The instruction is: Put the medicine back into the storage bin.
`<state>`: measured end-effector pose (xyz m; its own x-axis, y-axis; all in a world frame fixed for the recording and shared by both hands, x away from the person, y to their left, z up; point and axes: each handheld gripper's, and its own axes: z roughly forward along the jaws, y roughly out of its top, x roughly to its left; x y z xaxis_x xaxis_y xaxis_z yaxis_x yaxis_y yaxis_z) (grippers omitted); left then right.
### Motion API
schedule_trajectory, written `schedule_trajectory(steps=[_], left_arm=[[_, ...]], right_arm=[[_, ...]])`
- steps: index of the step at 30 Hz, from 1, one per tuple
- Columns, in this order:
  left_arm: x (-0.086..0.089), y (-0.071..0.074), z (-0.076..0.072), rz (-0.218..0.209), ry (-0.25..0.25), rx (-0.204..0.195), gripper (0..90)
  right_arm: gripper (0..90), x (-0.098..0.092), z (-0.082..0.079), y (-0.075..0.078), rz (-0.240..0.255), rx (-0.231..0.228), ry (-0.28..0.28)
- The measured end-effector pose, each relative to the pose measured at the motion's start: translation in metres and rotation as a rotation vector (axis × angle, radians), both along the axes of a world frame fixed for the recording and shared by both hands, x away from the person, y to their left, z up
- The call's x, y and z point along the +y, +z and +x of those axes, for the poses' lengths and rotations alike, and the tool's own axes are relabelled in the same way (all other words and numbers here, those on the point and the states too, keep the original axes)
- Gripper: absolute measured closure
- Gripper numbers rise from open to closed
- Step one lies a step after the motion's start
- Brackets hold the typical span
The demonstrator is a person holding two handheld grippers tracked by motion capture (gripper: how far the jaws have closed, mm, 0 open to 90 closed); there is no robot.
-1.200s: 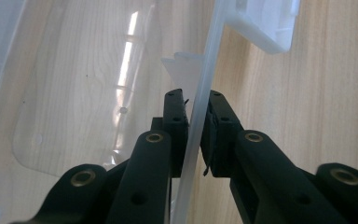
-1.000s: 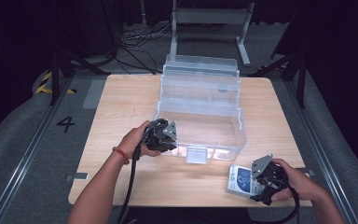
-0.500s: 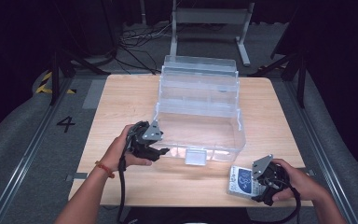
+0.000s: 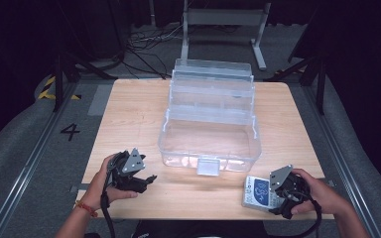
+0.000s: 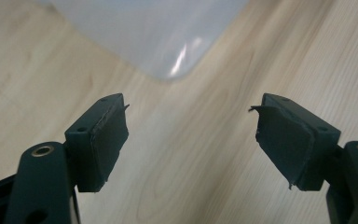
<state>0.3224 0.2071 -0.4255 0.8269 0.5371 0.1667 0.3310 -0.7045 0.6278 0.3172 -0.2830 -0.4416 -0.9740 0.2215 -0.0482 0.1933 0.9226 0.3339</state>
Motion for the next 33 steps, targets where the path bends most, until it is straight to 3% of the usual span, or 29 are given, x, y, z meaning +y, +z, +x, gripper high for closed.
schedule_trajectory(steps=[3,4,5,7,13,18,33], left_arm=[[0.012,-0.021,0.005,0.002,0.022,0.046,23.8],[0.012,-0.021,0.005,0.002,0.022,0.046,23.7],[0.018,-0.032,0.009,0.022,0.049,0.072,23.7],[0.022,-0.039,0.011,0.029,0.060,0.090,23.6],[0.034,-0.050,0.018,-0.096,0.105,0.152,15.6],[0.039,-0.057,0.015,-0.156,0.117,0.108,14.5],[0.035,-0.057,0.016,-0.155,0.134,0.113,12.1]], right_arm=[[5.2,-0.001,-0.001,0.002,0.007,-0.003,-0.005],[5.2,-0.002,-0.001,0.003,0.007,-0.002,-0.006],[5.2,-0.002,-0.002,0.004,0.007,-0.009,-0.006],[5.2,-0.003,-0.003,0.004,0.006,-0.015,-0.008],[5.2,-0.008,-0.009,0.008,0.015,-0.035,-0.003],[5.2,-0.010,-0.015,0.016,0.027,-0.060,0.006],[5.2,-0.006,-0.026,0.043,0.051,-0.138,0.049]])
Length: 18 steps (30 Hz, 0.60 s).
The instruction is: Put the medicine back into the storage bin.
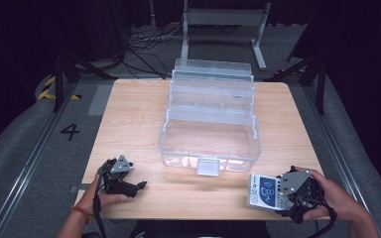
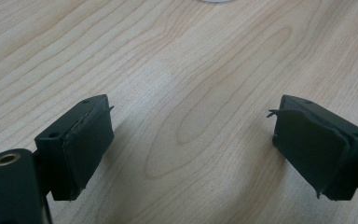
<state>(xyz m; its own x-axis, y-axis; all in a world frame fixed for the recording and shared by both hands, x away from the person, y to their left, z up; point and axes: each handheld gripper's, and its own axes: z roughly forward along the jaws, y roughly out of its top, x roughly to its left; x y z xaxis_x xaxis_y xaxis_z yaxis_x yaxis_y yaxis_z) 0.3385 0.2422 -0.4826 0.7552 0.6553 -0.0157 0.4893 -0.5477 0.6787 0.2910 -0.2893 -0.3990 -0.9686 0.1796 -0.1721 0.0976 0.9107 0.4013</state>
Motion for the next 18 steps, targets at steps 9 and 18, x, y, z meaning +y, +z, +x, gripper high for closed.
schedule_trajectory(steps=[9,18], left_arm=[[0.000,0.000,0.000,0.000,-0.001,0.000,12.1],[0.000,0.000,0.000,0.001,-0.001,-0.001,12.1]], right_arm=[[5.2,0.005,-0.002,0.021,0.009,-0.035,0.024],[5.3,0.010,0.002,0.061,0.042,-0.127,0.018]])
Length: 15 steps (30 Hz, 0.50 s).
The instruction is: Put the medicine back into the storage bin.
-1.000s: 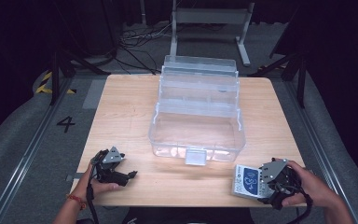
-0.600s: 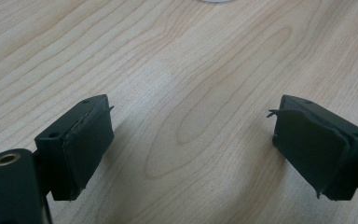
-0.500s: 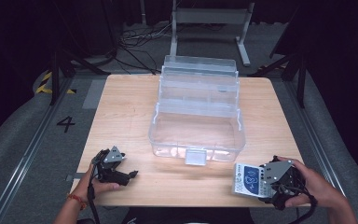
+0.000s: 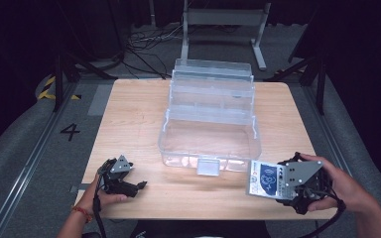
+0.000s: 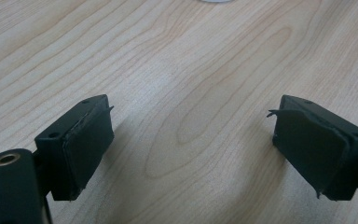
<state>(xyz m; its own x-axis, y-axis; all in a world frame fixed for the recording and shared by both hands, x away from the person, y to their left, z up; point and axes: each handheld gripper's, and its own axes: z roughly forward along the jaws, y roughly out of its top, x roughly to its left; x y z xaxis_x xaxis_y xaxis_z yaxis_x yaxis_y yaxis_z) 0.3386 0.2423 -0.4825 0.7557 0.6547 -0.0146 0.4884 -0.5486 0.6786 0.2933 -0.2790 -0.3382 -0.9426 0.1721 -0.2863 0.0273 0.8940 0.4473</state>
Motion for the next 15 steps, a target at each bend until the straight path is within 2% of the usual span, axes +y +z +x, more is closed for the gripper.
schedule_trajectory(steps=[7,10,13,15], left_arm=[[0.000,0.000,0.000,0.000,-0.001,0.000,12.1],[0.000,0.000,0.000,0.005,-0.002,-0.004,12.1],[0.000,0.000,0.000,0.004,-0.002,-0.003,12.1],[0.000,0.000,0.000,-0.001,0.000,0.001,12.1]], right_arm=[[5.3,0.014,0.025,0.024,0.003,-0.062,-0.017],[5.3,0.020,0.034,0.029,0.004,-0.066,-0.020],[5.3,0.034,0.055,0.035,-0.003,-0.069,-0.011],[5.3,0.036,0.058,0.035,-0.005,-0.066,-0.011]])
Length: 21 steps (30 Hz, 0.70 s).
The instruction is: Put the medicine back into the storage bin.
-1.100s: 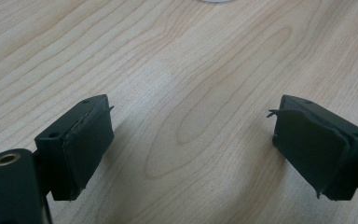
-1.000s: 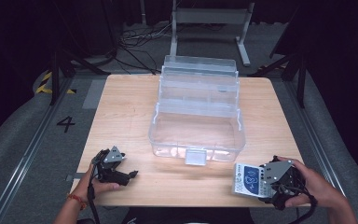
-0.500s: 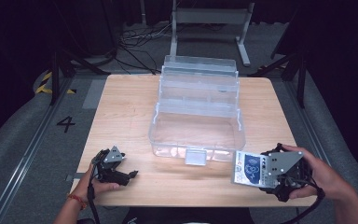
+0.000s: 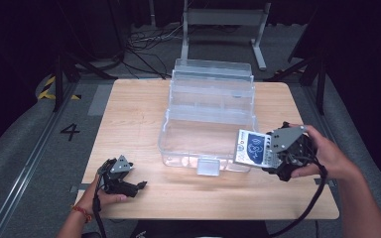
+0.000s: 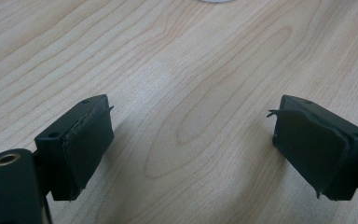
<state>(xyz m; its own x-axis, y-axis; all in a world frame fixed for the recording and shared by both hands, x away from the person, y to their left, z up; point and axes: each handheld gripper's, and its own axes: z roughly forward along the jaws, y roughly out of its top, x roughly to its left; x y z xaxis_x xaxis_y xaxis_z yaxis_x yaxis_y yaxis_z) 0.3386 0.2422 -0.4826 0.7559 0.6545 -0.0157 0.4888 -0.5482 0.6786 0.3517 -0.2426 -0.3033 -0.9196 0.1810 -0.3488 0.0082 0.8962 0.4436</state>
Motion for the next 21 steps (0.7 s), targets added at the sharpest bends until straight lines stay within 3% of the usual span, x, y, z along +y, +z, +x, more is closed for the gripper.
schedule_trajectory(steps=[5,13,21], left_arm=[[0.000,0.000,0.000,0.002,0.000,-0.002,12.1],[0.000,0.000,0.000,0.001,0.003,-0.002,12.1],[0.000,0.000,0.000,0.001,0.003,-0.002,12.1]], right_arm=[[5.3,0.020,0.031,-0.003,-0.021,0.015,-0.004],[5.3,0.044,0.062,-0.013,-0.008,0.055,0.012],[5.3,0.058,0.079,-0.027,-0.007,0.089,0.041]])
